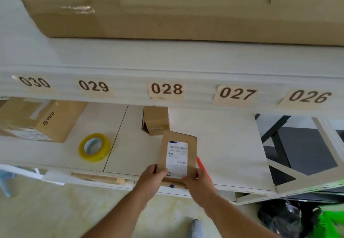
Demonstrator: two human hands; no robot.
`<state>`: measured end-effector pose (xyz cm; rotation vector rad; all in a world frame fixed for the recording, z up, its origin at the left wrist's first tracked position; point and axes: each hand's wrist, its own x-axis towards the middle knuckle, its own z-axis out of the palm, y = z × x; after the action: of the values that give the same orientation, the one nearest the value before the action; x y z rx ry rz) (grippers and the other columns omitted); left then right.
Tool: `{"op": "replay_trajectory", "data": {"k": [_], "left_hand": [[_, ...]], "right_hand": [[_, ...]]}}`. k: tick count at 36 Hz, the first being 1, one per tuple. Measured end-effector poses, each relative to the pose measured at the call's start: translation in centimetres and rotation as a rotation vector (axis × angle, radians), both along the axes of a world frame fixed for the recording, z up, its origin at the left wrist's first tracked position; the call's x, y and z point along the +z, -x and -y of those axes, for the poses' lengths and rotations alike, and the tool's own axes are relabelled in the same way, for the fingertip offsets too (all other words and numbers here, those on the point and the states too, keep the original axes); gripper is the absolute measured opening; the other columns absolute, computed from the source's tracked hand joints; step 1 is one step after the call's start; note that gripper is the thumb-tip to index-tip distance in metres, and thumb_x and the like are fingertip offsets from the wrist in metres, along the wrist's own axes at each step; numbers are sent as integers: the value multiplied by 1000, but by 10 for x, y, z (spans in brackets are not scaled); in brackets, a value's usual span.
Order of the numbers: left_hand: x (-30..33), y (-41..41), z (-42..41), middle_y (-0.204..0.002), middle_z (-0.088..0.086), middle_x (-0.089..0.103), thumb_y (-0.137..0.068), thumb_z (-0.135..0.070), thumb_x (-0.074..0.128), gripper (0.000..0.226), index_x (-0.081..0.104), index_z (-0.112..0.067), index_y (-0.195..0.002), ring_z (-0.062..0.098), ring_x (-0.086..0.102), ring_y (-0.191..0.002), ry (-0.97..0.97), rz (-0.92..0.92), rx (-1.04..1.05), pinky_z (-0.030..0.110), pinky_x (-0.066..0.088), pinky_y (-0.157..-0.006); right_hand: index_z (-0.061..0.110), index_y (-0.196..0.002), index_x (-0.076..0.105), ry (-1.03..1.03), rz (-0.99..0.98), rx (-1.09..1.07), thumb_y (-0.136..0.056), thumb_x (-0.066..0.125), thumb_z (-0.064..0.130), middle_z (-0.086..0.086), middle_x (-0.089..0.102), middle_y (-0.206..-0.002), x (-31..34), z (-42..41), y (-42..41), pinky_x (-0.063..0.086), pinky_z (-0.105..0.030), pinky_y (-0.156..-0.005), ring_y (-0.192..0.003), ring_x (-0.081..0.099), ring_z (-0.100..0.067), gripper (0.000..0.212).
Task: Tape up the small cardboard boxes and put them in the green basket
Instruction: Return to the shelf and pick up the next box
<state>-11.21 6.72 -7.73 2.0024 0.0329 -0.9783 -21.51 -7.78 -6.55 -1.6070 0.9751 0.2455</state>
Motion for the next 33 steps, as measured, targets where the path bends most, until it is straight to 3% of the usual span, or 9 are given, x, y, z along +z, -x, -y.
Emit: {"op": "replay_trajectory", "data": {"k": [4,9,12,16,19,23,25,27,33], "left_hand": [[23,-4,-4,-122,-21,54,-87,-59,58,39,54,-45,-123,1,62,-103,-33,249,-125,21,54,-81],[37,4,-12,-137,-17,41,-85,-71,42,72,41,-34,-147,6,42,-127,-214,629,-473,34,44,-106],[34,9,-17,-138,-16,39,-88,-67,39,68,44,-31,-145,9,36,-129,-264,722,-628,32,39,-108],[21,8,-25,-138,-19,34,-93,-56,41,57,45,-30,-143,6,38,-127,-233,784,-814,28,41,-108],[12,-3,-26,-137,-17,38,-98,-38,45,46,50,-26,-142,5,41,-126,-146,831,-866,25,42,-105],[7,-14,-25,-135,-23,45,-101,-32,48,34,62,-28,-132,-4,44,-122,-30,752,-743,21,42,-104],[5,-17,-23,-134,-20,48,-100,-27,54,29,66,-27,-127,-7,44,-119,22,751,-595,14,40,-103],[1,-24,-20,-139,-11,47,-98,-21,60,30,64,-24,-127,-6,42,-123,50,779,-431,4,33,-103],[-8,-38,1,-163,-9,24,-102,-38,51,63,21,-32,-158,14,29,-147,33,348,-119,29,27,-116]], "right_hand": [[24,-92,63,-149,8,-128,-99,58,36,4,70,-90,1,2,-12,56,-39,-84,-93,70,-25,15],[19,-88,70,-336,-107,-149,-101,47,53,0,72,-89,-13,1,-27,53,-36,-87,-86,66,-18,43],[16,-89,66,-276,-154,-66,-103,35,53,1,63,-83,-17,-2,-34,42,-29,-73,-76,57,-15,50],[10,-121,67,-217,-213,-50,-105,32,53,-2,63,-105,-21,-4,-35,43,-33,-98,-98,57,-20,58],[16,-98,67,-128,-125,18,-105,36,48,-7,67,-109,-22,-1,-28,50,-44,-102,-95,61,-22,45],[7,-114,64,159,18,46,-109,35,36,-15,65,-118,-12,1,-22,45,-33,-86,-96,61,-25,41],[14,-147,49,126,42,6,-106,43,40,-3,62,-126,-14,0,-22,42,-31,-101,-115,60,-20,49],[19,-158,34,95,42,-3,-105,48,37,2,47,-153,-18,-1,-26,32,-25,-113,-139,48,-16,57],[37,-161,10,162,32,44,-105,36,44,4,22,-169,-31,-6,-41,31,-44,-123,-154,24,-17,62]]}}
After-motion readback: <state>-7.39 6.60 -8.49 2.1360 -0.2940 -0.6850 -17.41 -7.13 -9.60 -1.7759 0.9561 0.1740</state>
